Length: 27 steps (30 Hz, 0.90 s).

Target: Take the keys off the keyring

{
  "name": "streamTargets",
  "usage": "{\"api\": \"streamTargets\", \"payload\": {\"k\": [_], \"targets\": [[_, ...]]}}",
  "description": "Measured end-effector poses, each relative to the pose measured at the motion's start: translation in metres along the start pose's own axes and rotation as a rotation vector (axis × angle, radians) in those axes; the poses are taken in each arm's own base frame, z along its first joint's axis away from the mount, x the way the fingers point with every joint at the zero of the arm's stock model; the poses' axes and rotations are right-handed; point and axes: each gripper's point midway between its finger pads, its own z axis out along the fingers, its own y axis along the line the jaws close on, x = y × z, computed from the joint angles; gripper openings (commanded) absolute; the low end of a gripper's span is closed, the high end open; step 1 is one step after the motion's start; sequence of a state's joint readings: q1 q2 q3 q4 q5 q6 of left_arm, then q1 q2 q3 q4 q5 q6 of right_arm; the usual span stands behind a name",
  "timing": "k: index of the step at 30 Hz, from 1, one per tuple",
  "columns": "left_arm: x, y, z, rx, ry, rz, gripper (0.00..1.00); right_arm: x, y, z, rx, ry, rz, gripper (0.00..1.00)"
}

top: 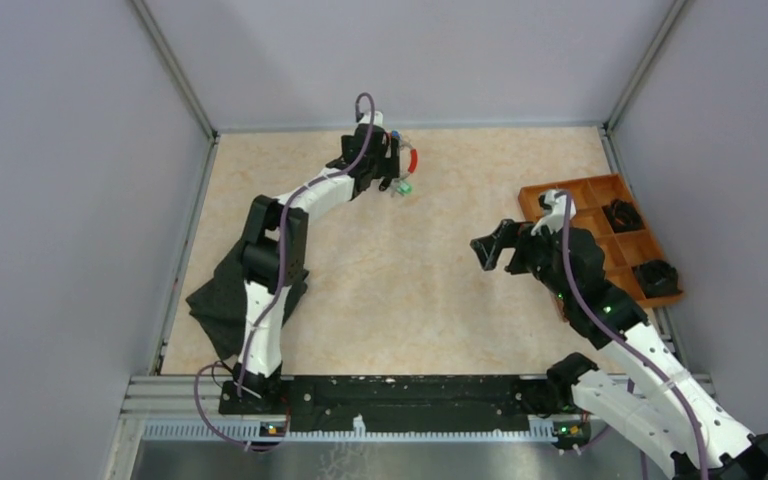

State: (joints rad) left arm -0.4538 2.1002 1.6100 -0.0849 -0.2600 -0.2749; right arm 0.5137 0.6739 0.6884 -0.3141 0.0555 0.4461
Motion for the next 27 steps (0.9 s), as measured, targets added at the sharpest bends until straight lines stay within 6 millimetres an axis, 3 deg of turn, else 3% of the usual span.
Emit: {"api": "streamTargets", "payload": {"k": [2, 9, 12, 13, 22, 27], "targets": [[-0.008, -0.005, 0.028, 0.001, -0.018, 0.009, 0.97, 0.001, 0.001, -0.003, -0.005, 0.002, 0.000, 0.99], [-0.008, -0.015, 0.094, -0.047, -0.018, 0.033, 0.95, 0.008, -0.002, -0.006, 0.000, 0.035, -0.010, 0.99], [0.005, -0.012, 0.112, -0.086, 0.006, 0.046, 0.95, 0.010, -0.001, -0.008, -0.004, 0.050, -0.019, 0.99], [0.014, -0.009, 0.114, -0.103, 0.026, 0.054, 0.95, 0.010, -0.001, -0.009, -0.006, 0.053, -0.021, 0.99], [0.018, -0.012, 0.106, -0.180, 0.018, 0.117, 0.94, 0.012, 0.003, -0.009, -0.030, 0.064, -0.033, 0.99], [0.037, -0.026, 0.078, -0.177, 0.062, 0.178, 0.95, 0.013, 0.004, -0.008, -0.035, 0.071, -0.033, 0.99]]}}
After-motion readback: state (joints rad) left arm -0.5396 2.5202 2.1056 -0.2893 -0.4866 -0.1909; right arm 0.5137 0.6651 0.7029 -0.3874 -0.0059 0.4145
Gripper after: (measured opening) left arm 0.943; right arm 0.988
